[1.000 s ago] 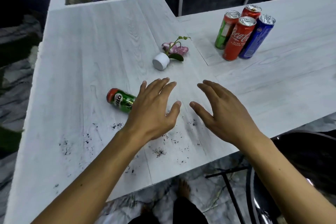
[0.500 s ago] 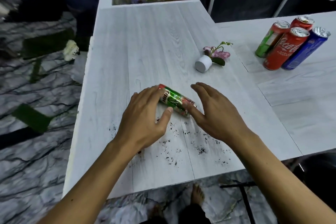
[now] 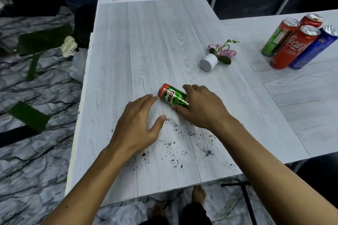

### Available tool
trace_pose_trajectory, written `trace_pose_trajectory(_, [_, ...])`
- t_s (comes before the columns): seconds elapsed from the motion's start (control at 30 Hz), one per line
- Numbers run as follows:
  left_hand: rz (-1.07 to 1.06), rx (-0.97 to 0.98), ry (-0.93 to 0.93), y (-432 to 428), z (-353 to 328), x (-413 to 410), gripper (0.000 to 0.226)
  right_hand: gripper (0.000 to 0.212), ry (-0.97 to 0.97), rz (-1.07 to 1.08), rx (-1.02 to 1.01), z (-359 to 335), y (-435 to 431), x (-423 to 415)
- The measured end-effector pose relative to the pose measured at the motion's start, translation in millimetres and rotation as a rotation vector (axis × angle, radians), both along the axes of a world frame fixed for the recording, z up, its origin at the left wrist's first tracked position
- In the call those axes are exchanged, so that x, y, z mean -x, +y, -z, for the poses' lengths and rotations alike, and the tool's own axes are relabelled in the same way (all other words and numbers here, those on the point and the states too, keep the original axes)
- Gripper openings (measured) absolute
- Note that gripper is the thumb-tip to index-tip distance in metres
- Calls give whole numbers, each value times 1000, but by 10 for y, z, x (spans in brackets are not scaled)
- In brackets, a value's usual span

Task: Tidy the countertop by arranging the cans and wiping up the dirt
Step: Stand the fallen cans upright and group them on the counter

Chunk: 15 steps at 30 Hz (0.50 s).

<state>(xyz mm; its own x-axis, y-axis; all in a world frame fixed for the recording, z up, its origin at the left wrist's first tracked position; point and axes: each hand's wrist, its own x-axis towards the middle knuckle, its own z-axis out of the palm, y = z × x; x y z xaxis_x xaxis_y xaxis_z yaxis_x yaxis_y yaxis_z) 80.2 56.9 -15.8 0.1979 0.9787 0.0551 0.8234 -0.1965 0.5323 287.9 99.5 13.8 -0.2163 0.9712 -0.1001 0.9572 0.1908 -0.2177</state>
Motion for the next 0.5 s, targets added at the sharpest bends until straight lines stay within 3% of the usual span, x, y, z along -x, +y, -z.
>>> trace_pose_trajectory(0.23, [23,6,12,1,77,28,64,58,-89,0,43,-6,174,116])
trace_pose_trajectory(0.5, [17,4,-5,1,74,56,62,44,-66,25,12,-19,197,147])
